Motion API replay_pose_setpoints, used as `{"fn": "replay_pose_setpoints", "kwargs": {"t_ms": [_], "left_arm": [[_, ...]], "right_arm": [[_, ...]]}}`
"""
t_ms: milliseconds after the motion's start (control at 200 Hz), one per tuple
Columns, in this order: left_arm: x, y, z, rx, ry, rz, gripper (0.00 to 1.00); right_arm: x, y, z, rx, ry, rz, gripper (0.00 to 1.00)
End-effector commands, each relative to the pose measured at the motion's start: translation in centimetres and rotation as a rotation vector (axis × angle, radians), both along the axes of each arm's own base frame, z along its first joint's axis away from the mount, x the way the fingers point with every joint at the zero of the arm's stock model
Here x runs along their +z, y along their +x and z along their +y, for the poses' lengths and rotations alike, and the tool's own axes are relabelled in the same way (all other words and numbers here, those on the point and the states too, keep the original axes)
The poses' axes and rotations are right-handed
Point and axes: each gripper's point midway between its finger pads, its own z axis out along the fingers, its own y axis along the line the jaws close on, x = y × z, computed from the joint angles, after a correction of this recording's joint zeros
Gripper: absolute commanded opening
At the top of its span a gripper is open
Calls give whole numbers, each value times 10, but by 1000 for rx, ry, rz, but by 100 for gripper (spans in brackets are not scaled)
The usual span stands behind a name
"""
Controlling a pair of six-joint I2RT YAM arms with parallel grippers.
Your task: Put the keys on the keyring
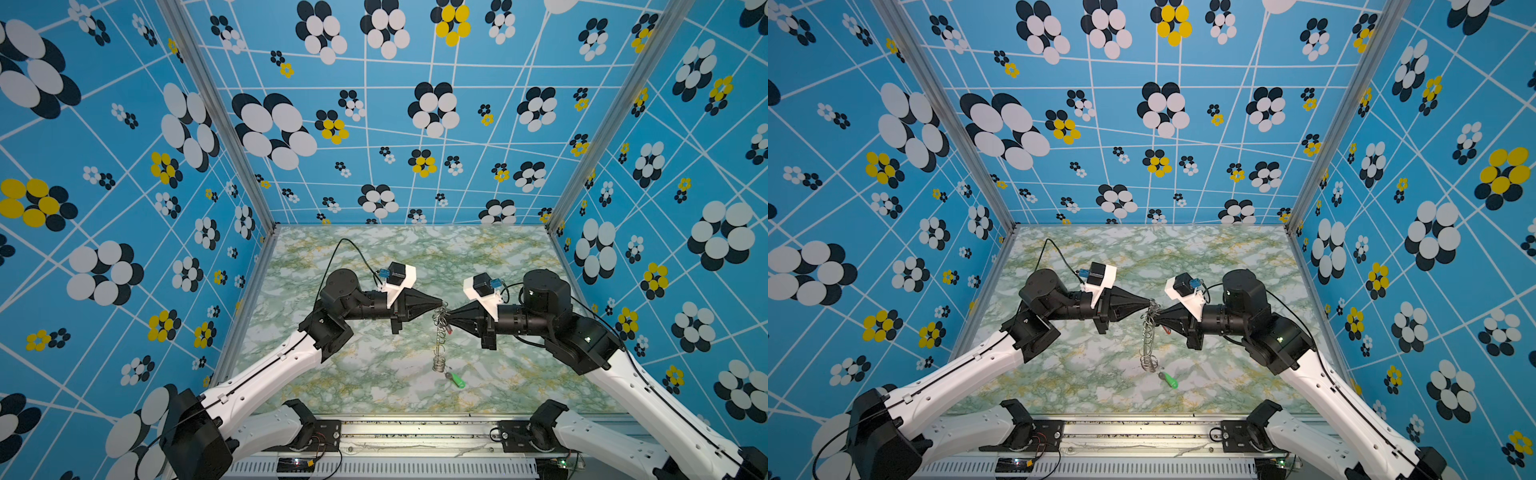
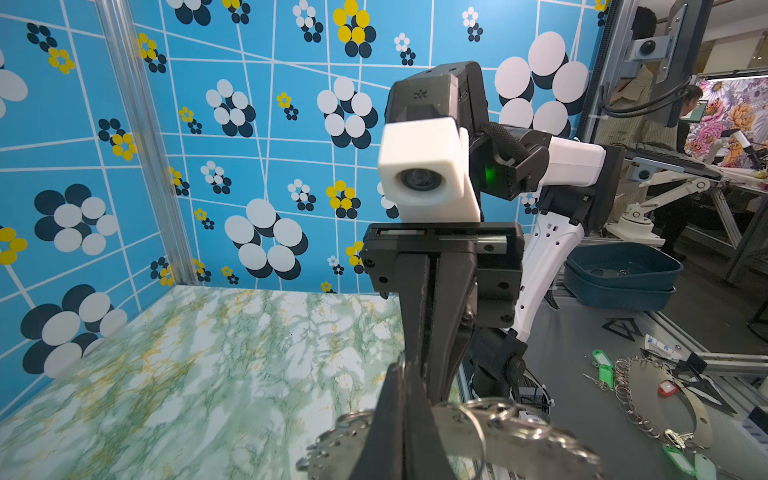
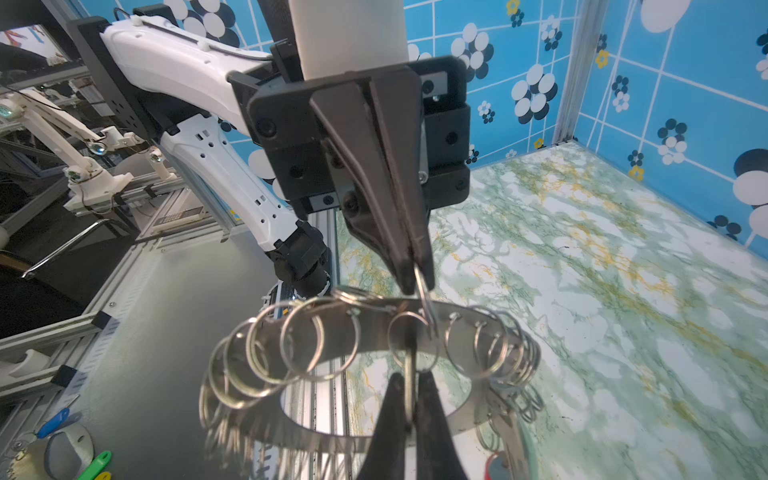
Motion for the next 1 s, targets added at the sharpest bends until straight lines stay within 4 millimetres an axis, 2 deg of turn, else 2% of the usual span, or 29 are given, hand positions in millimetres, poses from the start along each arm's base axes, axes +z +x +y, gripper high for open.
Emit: {"fn": "replay_pose_setpoints", "kwargs": {"t_ms": [0,285,595,665,725,795,840,995], "left_arm": [[19,-1,1,-4,-80,-36,0],[18,-1,-5,-44,-107,2,0],[19,-4,0,-29,-103,-19,0],[20,-4,1,-29,-104,-22,0],[20,-5,1,-31,-105,-23,0],[21,-6,2,-29,-106,-26,0],[21,-6,3,-28,-106,-29,0],[20,-7,4,-21,-96,-34,0]], "right_arm": [[-1,-2,10,35,40,39,0],[-3,2,26,57,63,42,0],[-6,2,15,3,31,23,0],[-5,2,15,0,44,22,14],[-4,2,15,-4,54,20,19],[-2,2,15,-5,59,20,20],[-2,2,15,-6,59,19,20],[0,2,10,-24,49,6,3]]}}
